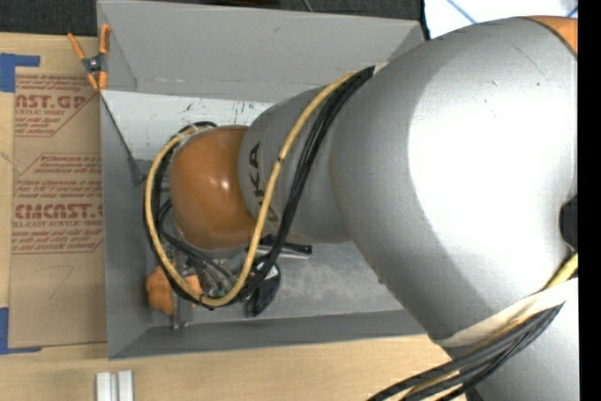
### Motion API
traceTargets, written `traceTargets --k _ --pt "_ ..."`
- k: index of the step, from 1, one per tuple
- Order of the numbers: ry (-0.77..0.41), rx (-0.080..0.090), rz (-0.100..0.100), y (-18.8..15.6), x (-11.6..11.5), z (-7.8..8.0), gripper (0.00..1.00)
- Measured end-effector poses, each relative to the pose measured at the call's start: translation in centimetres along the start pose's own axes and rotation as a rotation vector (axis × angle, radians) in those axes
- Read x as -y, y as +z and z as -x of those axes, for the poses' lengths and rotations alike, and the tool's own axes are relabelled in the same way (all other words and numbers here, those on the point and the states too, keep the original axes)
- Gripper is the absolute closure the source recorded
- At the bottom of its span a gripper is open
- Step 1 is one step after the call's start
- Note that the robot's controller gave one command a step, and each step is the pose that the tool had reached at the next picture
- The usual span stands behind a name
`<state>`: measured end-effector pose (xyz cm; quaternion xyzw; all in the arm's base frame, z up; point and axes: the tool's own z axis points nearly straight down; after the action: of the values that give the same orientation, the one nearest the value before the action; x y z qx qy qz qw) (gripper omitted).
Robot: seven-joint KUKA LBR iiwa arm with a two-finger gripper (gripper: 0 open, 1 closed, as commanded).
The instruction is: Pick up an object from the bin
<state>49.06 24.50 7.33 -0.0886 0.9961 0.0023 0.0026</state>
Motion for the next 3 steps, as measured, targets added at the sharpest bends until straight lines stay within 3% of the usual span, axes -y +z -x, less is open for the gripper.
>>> traceTargets --k 1,2,3 --pt "0.0 0.0 0.0 0.0 0.0 0.0 1.0" --pt "0.0 -0.009 -0.002 -2.9 0.0 -0.3 1.0" --pt "0.0 -0.004 -0.001 -5.2 0.0 -0.1 1.0"
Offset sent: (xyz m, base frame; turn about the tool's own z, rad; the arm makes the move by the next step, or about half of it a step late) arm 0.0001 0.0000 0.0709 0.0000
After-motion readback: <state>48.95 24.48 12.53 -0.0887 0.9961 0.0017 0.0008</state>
